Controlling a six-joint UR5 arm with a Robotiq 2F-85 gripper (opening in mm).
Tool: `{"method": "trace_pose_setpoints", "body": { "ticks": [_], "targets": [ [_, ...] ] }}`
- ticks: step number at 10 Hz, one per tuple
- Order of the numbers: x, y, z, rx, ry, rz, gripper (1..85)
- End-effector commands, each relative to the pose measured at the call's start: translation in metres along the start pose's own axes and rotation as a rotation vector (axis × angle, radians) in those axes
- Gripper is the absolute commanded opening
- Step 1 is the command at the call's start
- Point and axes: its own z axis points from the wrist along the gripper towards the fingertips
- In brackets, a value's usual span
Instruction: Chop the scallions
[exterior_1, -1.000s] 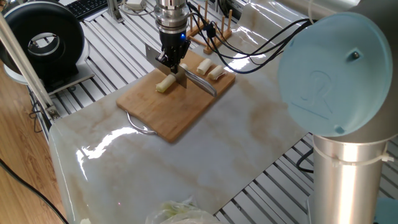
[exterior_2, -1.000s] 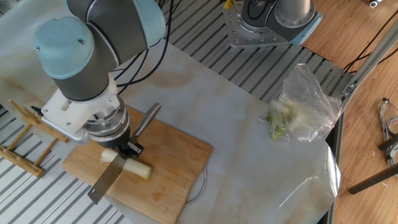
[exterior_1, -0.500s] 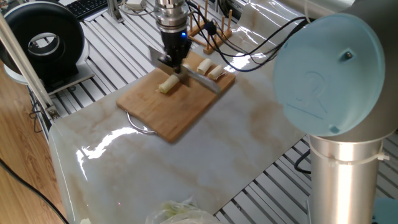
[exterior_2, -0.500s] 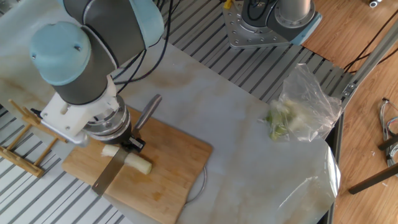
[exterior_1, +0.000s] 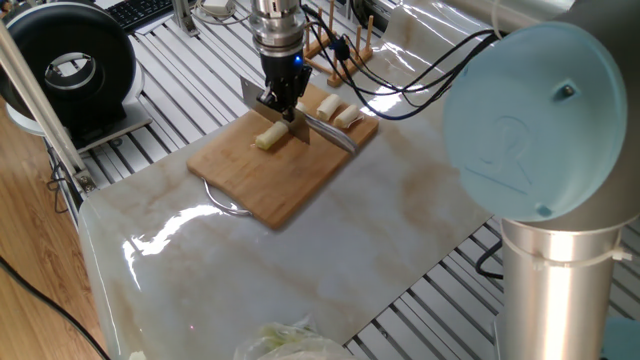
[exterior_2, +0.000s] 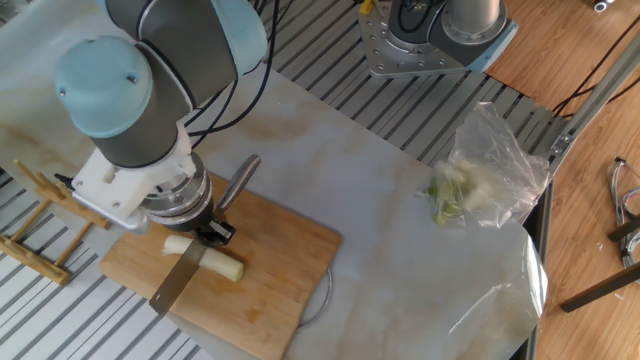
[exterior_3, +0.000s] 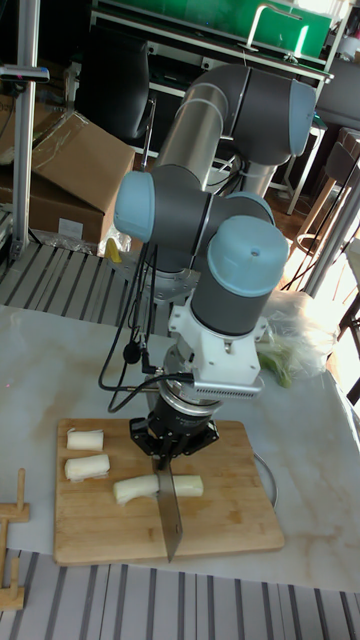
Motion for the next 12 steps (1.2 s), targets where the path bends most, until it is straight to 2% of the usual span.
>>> {"method": "trace_pose_setpoints", "body": {
  "ticks": [1,5,6,7,9,12],
  "targets": [
    [0.005,0.003,0.000,-0.009,0.012,0.008,1.3],
    [0.011,0.011,-0.033,-0.028,0.076,0.012,1.3],
    [0.013,0.013,-0.032,-0.033,0.084,0.021,1.3],
    [0.008,0.013,-0.022,-0.045,0.055,0.022,1.3],
    [0.008,0.008,-0.011,-0.045,0.045,0.024,1.3],
    [0.016,0.004,0.000,-0.059,0.051,0.030,1.3]
  ]
}}
